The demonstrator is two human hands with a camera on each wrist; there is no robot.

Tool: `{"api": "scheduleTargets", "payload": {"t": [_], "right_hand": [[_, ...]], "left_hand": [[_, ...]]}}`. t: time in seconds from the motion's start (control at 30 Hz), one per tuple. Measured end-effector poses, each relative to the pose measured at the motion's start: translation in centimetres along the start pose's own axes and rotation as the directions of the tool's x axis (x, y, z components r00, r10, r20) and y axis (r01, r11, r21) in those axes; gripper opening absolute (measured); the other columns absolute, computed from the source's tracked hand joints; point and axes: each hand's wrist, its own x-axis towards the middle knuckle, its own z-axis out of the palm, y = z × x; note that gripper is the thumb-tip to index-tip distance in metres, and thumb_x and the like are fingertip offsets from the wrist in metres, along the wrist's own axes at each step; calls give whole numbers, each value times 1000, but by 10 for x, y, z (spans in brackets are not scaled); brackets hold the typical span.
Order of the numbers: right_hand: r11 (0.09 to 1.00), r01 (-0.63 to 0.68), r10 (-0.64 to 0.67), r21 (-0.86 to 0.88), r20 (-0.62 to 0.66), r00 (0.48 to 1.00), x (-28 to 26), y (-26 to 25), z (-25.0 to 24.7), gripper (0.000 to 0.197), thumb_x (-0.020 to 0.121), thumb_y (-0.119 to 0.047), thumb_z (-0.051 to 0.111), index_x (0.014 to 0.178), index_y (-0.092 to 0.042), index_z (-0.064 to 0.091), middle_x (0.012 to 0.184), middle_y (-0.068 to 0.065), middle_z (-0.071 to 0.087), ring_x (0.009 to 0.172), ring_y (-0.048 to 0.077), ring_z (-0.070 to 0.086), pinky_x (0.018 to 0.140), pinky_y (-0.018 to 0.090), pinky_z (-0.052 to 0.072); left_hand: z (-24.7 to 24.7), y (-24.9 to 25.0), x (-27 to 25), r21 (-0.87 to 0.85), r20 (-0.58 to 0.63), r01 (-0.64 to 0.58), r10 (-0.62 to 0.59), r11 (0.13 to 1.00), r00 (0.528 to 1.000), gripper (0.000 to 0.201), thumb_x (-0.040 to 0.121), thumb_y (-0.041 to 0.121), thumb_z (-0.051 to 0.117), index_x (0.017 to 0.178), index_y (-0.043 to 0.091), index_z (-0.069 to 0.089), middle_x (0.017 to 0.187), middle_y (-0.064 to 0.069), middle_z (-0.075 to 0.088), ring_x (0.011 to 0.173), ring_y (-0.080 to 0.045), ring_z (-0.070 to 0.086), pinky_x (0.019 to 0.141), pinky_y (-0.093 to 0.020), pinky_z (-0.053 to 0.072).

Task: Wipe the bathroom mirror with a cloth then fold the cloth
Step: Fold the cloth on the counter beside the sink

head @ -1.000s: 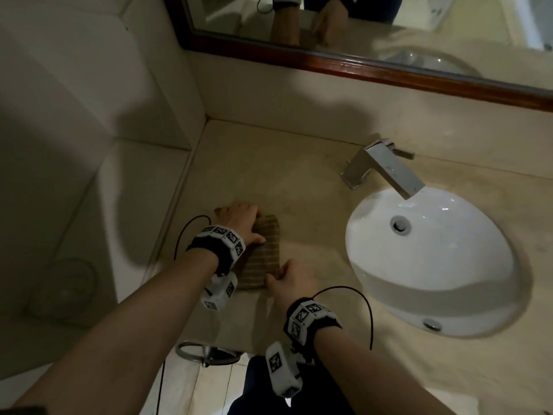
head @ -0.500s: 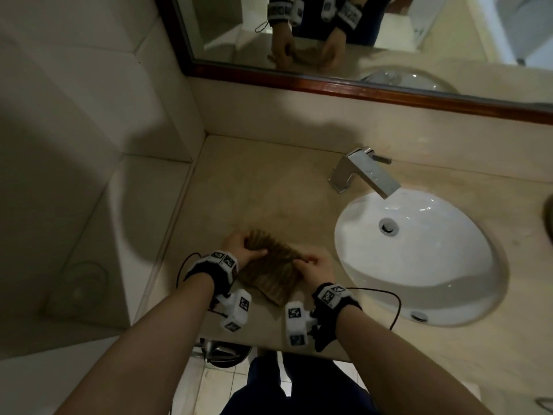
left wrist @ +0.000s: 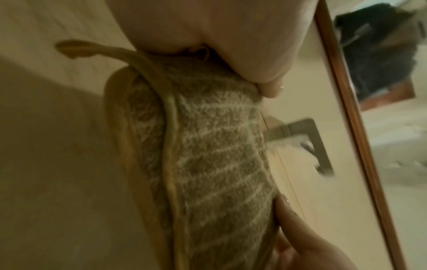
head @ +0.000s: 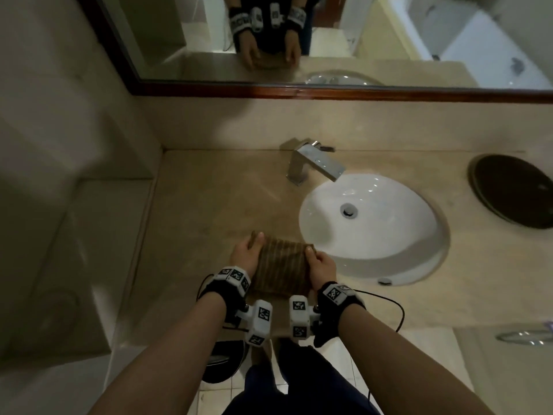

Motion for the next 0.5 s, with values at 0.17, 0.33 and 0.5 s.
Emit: {"api": "scheduleTargets", "payload": {"t": [0.17, 0.33, 0.5], "right_hand": [[978, -113, 112, 176, 16, 994, -9, 18, -44, 9, 89, -22, 64, 82, -17, 67, 94, 12, 70, 93, 32, 65, 90, 53, 52], [984, 33, -4, 173, -162, 987, -4, 25, -89, 16, 93, -26, 57, 99, -11, 58, 100, 15, 64, 96, 34, 61, 90, 51, 50], [990, 132, -106, 55, -333, 937, -2, 34, -144, 16, 96, -30, 51, 100, -14, 52, 89, 12, 64, 86, 31, 60, 79, 43, 51]], "left_hand": [[36, 6, -14, 113, -5, -103, 104, 988, 995, 46, 103, 40, 44, 136, 10, 55, 136, -11, 58, 126, -31, 52, 108, -35, 39], [83, 19, -21, 160, 59, -177, 169, 971, 984, 43, 102, 42, 44, 132, 14, 58, 130, -11, 61, 120, -32, 56, 105, -46, 44], [144, 40, -42, 156, 94, -250, 237, 956, 967, 38, 104, 35, 43, 126, 8, 56, 118, -2, 58, 111, -20, 55, 97, -30, 42]]}}
